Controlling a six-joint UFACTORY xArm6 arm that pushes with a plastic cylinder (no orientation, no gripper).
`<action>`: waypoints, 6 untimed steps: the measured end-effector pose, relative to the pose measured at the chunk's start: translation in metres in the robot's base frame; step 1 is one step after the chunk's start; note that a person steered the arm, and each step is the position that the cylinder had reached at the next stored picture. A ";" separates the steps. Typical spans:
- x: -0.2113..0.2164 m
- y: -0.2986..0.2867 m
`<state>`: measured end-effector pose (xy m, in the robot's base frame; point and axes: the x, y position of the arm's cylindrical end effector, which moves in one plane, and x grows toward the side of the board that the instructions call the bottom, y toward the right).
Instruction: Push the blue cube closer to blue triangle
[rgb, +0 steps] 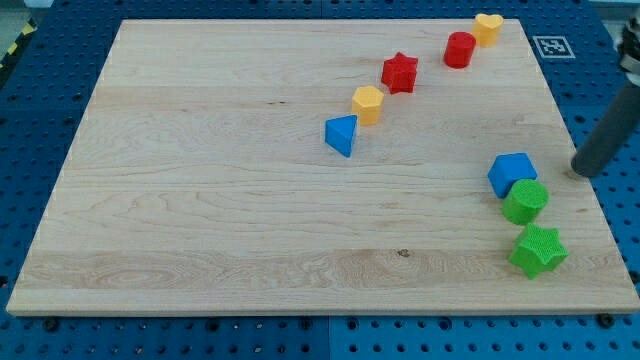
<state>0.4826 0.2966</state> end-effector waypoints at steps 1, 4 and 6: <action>0.008 -0.014; 0.008 -0.084; -0.004 -0.109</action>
<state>0.4789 0.1878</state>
